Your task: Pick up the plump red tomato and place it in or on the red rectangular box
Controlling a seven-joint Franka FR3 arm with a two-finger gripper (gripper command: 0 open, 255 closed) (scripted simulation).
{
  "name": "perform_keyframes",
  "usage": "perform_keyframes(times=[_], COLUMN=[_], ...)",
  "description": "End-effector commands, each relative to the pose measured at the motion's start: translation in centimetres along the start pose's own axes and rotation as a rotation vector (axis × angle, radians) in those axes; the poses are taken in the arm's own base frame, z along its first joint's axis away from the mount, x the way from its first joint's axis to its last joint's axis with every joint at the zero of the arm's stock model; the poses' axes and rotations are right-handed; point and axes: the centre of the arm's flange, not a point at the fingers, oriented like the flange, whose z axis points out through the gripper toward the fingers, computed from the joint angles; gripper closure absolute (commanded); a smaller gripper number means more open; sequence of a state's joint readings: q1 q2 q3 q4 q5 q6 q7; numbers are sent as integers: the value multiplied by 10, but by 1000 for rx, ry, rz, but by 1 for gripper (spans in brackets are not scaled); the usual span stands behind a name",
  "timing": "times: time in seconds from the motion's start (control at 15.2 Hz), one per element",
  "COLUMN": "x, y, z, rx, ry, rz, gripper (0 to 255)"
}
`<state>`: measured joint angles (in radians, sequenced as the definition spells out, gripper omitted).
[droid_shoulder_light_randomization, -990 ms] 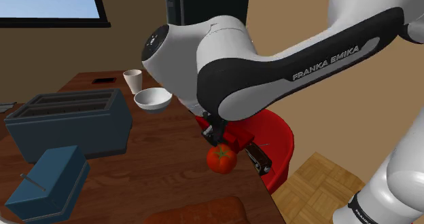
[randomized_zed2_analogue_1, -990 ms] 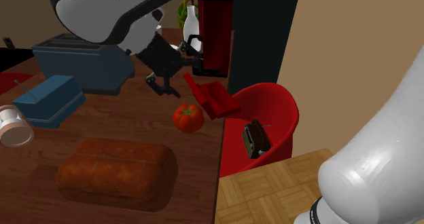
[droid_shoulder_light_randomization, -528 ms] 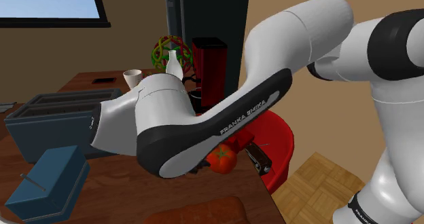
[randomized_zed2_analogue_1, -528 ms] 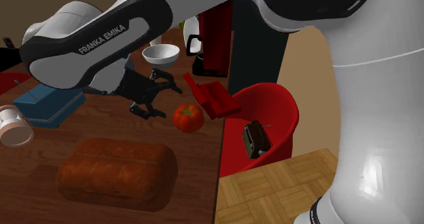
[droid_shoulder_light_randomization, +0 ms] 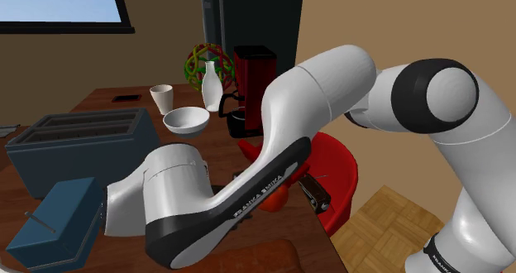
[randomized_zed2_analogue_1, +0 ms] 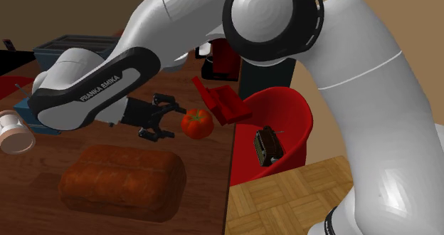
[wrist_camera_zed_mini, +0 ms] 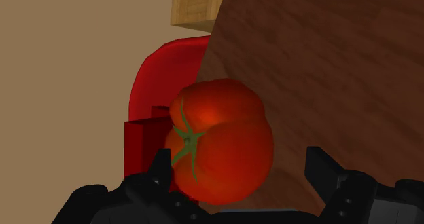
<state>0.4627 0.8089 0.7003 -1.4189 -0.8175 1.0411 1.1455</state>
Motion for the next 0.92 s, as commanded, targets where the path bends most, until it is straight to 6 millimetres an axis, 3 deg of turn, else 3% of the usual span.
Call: perform_keyframes(times=[0.0, 0.13, 0.66, 0.73, 0.86], x=[-1, -1, -1, -1, -1], y=[-1, -1, -1, -1, -1], z=[10, 24, 24, 24, 24], rx=[-1, -1, -2, -2, -2], ry=[0, 0, 0, 0, 0], rz=[0, 0, 0, 0, 0], gripper=[0, 0, 0, 255, 255])
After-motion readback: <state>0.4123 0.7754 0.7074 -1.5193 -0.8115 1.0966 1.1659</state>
